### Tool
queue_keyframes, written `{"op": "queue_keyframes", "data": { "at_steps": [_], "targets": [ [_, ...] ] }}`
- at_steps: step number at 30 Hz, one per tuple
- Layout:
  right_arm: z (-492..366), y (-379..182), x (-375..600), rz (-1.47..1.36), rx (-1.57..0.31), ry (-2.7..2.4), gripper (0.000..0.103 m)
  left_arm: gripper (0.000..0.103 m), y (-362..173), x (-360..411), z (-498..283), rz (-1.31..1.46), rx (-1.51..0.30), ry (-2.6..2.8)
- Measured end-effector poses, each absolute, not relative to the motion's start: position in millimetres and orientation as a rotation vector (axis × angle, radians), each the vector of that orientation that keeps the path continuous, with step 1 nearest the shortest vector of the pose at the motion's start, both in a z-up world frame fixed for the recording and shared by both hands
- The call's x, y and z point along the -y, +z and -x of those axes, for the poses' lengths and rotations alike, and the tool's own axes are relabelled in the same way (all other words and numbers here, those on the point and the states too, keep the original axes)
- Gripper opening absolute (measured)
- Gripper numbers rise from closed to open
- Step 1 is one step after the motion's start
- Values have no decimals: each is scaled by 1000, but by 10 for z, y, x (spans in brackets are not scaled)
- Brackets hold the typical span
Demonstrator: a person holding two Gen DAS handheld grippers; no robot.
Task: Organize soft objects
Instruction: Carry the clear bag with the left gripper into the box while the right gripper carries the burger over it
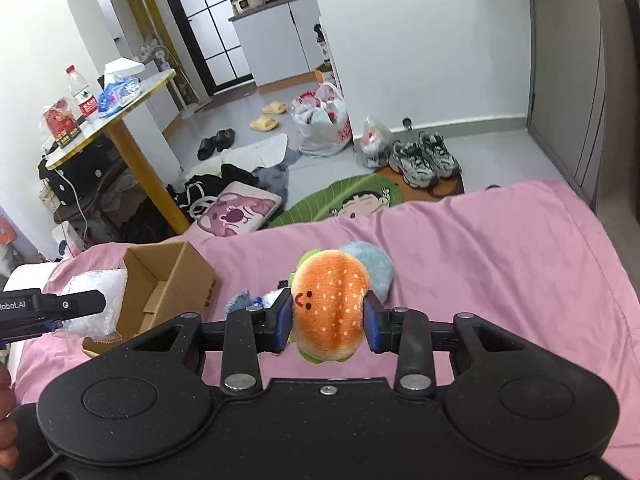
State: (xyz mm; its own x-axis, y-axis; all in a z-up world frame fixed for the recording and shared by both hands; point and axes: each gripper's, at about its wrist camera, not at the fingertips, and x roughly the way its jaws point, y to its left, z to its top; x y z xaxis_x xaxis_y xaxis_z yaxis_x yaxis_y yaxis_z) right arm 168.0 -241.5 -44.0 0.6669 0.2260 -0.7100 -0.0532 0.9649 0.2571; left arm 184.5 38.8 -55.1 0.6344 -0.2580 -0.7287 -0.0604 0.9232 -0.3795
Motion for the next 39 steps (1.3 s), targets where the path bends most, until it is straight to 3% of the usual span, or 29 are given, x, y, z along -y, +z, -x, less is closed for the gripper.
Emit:
{"op": "queue_keyframes", "data": {
  "at_steps": [22,39],
  "targets": [
    [-1615,-168,1764,-167,-733,218,35,38,-434,-993,-1738,405,-771,-91],
    [-1899,-348,1082,-145,-763,283,35,38,-613,-1421,-2005,430,-767,-75]
  ]
}}
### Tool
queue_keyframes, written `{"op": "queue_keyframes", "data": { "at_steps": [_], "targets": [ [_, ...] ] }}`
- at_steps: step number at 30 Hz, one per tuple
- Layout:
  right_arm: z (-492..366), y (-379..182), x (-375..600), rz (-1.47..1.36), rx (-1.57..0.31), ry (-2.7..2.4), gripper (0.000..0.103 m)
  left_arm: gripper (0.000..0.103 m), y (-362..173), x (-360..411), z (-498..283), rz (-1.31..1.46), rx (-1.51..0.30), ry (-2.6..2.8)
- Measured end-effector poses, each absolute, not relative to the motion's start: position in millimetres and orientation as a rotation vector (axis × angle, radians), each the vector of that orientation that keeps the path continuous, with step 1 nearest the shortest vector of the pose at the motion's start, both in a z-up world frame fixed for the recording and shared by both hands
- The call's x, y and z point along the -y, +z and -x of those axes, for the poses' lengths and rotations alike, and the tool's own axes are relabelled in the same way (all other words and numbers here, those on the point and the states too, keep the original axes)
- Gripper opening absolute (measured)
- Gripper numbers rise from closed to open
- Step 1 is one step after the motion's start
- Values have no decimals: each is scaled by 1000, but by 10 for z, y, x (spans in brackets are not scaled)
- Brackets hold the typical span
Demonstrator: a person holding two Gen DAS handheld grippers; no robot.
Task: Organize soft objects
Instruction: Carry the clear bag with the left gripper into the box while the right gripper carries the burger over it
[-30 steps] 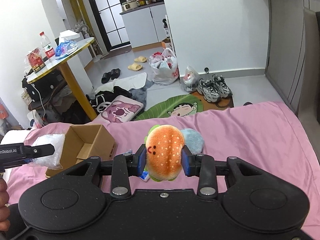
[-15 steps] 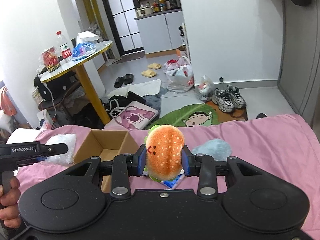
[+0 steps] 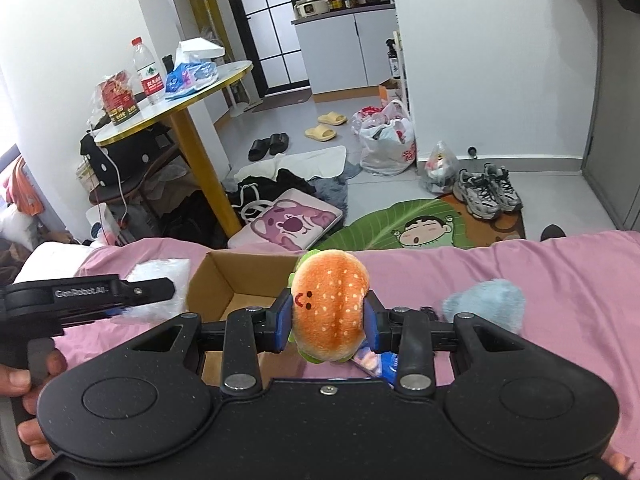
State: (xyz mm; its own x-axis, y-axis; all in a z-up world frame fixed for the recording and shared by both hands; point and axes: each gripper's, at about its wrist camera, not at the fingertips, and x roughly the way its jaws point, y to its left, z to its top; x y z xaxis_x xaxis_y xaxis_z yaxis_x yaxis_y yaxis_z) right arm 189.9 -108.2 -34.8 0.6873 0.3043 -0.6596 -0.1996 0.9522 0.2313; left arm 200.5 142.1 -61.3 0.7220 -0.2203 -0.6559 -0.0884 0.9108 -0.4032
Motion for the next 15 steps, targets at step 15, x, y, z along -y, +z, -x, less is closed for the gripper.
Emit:
{"op": "queue_keyframes", "data": {
  "at_steps": [15],
  "targets": [
    [-2327,-544,705,-170,-777,331,35,38,-987,-1550,-2497,419,-848,-77]
  ]
}}
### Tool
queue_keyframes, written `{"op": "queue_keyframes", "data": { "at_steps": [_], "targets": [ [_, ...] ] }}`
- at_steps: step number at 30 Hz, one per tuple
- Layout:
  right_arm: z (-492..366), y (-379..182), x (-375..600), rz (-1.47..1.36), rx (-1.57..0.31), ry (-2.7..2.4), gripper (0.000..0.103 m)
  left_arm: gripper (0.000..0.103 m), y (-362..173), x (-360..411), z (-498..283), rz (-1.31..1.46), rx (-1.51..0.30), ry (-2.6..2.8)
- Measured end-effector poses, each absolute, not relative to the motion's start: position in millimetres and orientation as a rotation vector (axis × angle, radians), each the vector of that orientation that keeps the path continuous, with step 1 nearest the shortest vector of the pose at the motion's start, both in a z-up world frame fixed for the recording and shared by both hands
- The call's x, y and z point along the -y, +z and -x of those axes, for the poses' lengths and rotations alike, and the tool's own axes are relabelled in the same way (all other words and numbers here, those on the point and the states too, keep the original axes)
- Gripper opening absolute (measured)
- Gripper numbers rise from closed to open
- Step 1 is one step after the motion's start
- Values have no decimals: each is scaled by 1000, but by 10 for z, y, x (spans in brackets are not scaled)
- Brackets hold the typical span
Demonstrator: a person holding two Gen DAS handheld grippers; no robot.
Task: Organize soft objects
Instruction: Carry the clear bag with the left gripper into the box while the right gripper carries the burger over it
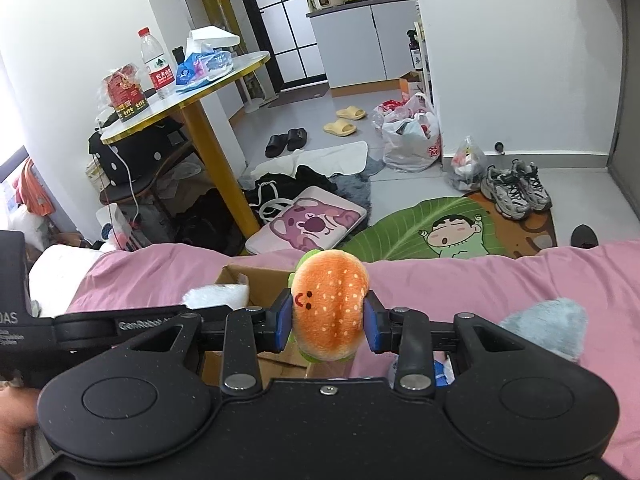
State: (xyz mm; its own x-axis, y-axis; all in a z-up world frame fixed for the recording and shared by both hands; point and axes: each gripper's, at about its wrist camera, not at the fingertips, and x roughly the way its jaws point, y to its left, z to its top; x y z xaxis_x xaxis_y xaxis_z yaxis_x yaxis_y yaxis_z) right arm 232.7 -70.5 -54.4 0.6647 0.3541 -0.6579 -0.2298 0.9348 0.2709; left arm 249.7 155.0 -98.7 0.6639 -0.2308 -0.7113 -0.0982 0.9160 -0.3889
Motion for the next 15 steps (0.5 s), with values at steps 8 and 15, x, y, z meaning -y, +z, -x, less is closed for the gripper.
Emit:
{"op": "queue_keyframes", "data": {
  "at_steps": [8,15],
  "targets": [
    [-2474,-760,642,-187,-807,347,35,38,-1254,-1548,-2782,398,-914,-78],
    [-2610,-898,573,-189,-830,367,36,39,-1492,-1465,-2935,387,-961,-65]
  ]
}}
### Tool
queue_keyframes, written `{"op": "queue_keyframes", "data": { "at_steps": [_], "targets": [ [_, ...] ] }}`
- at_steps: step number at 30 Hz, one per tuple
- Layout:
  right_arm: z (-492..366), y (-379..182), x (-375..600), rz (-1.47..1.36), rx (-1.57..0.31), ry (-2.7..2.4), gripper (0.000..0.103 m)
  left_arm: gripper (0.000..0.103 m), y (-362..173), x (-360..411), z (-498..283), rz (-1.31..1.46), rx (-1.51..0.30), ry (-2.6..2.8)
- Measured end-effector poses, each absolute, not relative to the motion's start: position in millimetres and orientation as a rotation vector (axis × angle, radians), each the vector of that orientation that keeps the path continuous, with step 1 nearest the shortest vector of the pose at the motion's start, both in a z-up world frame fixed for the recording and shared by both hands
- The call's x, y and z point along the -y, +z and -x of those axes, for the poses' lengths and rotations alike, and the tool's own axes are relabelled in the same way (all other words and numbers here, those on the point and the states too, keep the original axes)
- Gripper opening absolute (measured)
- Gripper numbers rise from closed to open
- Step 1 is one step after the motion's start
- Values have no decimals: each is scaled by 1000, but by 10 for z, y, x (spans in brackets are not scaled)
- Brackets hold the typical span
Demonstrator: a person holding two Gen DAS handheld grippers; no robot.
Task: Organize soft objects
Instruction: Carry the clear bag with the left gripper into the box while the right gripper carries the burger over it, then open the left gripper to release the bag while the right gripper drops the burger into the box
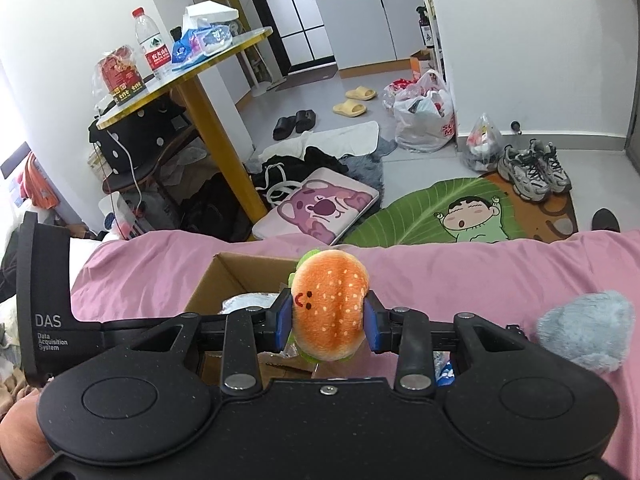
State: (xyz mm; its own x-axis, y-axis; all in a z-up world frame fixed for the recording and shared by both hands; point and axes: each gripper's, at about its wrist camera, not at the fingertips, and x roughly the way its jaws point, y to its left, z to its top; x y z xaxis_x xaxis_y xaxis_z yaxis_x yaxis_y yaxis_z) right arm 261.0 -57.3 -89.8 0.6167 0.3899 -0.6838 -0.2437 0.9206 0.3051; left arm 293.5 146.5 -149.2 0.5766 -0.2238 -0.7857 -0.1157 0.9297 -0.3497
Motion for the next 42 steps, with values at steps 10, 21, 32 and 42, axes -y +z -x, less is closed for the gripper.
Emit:
{"op": "queue_keyframes", "data": {
  "at_steps": [10,21,32,42],
  "targets": [
    [-2747,-1033,561,-219,-846,381,36,39,-1677,-1436,-3101,365,-999,-24],
    [-2794,-1027,495,-245,-834,409,36,54,-1545,-1458,-2996,412,-957,0],
    [-2850,-960,298,-302,-833,469,37,58,-1298,-1757,-2777,460,-920,69],
    [-2828,-763,159,-316,-814,523,70,61,-907,-2059,-2559,471,-831,199]
  ]
}}
